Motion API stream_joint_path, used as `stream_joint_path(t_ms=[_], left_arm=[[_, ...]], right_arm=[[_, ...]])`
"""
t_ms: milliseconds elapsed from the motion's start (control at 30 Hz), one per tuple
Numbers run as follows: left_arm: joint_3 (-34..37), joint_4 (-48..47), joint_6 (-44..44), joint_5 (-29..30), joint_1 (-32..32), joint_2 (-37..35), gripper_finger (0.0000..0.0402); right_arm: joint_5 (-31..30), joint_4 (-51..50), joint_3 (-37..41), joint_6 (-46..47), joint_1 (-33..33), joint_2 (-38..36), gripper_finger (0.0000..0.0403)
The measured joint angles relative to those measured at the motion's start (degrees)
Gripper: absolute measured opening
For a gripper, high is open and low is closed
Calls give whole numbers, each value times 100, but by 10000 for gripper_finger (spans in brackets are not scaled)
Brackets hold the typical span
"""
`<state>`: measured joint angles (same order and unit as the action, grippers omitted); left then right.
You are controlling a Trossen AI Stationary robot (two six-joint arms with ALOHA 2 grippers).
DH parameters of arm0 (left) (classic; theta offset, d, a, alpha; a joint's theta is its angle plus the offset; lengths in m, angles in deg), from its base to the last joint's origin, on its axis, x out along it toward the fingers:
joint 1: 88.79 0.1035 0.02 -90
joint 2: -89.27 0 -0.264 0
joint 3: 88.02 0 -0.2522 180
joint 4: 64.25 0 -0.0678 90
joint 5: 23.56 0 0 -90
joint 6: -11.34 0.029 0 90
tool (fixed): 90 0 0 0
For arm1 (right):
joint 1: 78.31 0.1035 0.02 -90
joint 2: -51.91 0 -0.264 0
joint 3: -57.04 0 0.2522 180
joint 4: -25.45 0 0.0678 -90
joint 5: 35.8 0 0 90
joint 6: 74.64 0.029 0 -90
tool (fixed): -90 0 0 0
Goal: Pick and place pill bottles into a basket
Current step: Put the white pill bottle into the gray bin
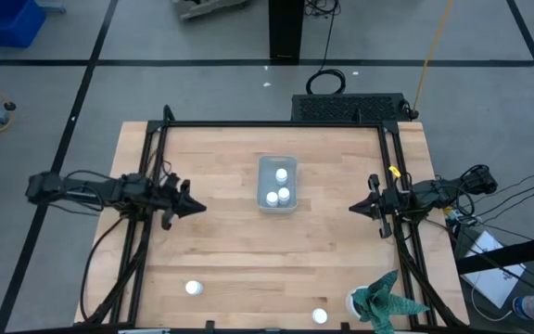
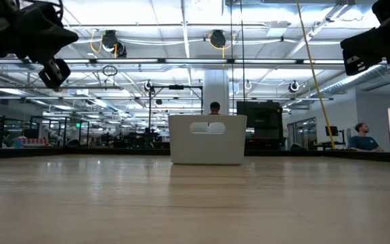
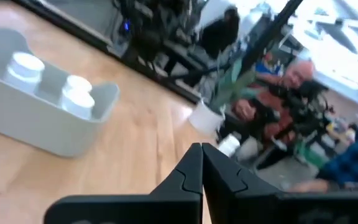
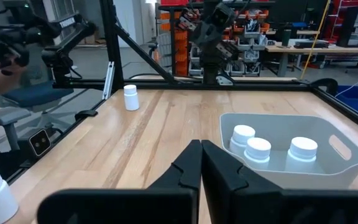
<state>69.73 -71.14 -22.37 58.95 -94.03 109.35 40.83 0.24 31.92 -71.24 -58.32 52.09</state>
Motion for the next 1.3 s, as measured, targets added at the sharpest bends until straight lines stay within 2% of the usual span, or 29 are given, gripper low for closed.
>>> stream_joint_path(t_ms=[133, 300, 367, 533, 733, 833, 967, 1100, 1233, 1300], left_arm=[[-571, -735, -246, 221, -552, 713, 3], [-1537, -2376, -434, 1150, -1484, 1622, 3], [-1911, -2881, -601, 1351, -1874, 1989, 3], [-2723, -3611, -1378, 2050, -2887, 2841, 4], [-3749, -4529, -2381, 2833, -3813, 4049, 4], [-4360, -5102, -2680, 2924, -4180, 4754, 4], [-5179, -5644, -2616, 2986, -4671, 5607, 5], [-5926, -6089, -2735, 3042, -4968, 6189, 5], [-6150, -6127, -2880, 3022, -5088, 6453, 11], [-6150, -6168, -3133, 2766, -5092, 6500, 27]], right_arm=[[0, 0, 0, 0, -2, 0, 4], [0, 0, 0, 0, 0, 0, 4], [-2, 0, 0, 0, -2, 0, 4], [-1, -1, 0, 0, 0, 0, 4], [0, 0, 0, 0, 0, 0, 4], [0, 0, 0, 0, 0, 0, 4], [-1, 0, 0, 0, -1, 0, 4], [0, 0, 0, 2, 0, 0, 4], [0, 0, 0, 0, -2, 0, 4], [-1, 0, 0, 0, 0, 0, 4]])
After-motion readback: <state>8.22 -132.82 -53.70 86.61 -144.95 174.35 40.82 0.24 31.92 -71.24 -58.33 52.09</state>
